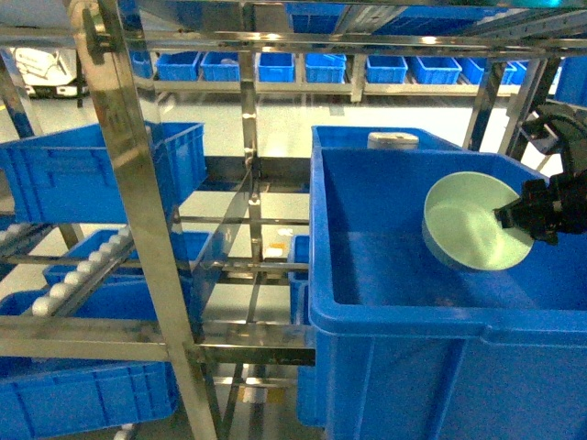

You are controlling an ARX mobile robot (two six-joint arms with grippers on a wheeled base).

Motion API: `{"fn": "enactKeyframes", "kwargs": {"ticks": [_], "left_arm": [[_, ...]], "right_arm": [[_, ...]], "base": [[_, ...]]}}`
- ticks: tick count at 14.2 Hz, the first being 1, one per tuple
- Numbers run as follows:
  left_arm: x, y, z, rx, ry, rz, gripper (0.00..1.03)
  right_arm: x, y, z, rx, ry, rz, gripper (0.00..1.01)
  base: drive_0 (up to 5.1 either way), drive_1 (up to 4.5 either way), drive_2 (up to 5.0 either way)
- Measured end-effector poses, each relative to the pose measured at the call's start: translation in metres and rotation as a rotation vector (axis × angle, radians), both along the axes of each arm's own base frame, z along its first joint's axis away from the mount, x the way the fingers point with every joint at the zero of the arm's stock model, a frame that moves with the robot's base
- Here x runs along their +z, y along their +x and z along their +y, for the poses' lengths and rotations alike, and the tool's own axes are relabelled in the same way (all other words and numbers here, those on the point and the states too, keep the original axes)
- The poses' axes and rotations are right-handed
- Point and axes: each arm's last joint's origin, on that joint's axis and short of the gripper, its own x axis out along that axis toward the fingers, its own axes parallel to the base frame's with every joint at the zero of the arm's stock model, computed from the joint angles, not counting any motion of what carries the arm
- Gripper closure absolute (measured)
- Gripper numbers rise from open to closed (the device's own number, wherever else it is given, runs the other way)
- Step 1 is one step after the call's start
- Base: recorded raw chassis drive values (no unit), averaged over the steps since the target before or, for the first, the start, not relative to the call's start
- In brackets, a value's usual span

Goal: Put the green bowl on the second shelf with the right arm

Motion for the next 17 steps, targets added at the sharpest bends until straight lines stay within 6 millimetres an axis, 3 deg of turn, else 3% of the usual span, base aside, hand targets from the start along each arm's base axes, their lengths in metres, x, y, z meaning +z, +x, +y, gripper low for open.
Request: {"fn": "enactKeyframes", "kwargs": {"ticks": [2,3,4,5,6,13,14,17], "left_arm": [[0.000,0.000,0.000,0.000,0.000,0.000,0.05],[0.000,0.000,0.000,0.000,0.000,0.000,0.05],[0.000,0.000,0.000,0.000,0.000,0.000,0.05],[0.000,0.000,0.000,0.000,0.000,0.000,0.05],[0.000,0.000,0.000,0.000,0.000,0.000,0.05],[0.000,0.000,0.000,0.000,0.000,0.000,0.05],[0.000,0.000,0.000,0.000,0.000,0.000,0.05],[0.000,0.000,0.000,0.000,0.000,0.000,0.05]], "right_arm": [[-0.004,0.001,0.001,0.004,-0.008,0.006,0.67],[-0.002,-0.004,0.005,0.002,0.001,-0.020,0.31],[0.012,-0.039,0.008,-0.038,0.017,-0.115,0.04],[0.026,-0.061,0.003,-0.057,0.030,-0.153,0.03],[0.033,-0.068,-0.001,-0.066,0.032,-0.180,0.03],[0.059,-0.104,-0.013,-0.090,0.053,-0.244,0.03],[0.075,-0.126,-0.016,-0.100,0.050,-0.286,0.03],[0.119,-0.189,0.003,-0.020,0.066,-0.393,0.03]], "base": [[0.0,0.00,0.0],[0.0,0.00,0.0],[0.0,0.00,0.0],[0.0,0.00,0.0],[0.0,0.00,0.0],[0.0,0.00,0.0],[0.0,0.00,0.0],[0.0,0.00,0.0]]}}
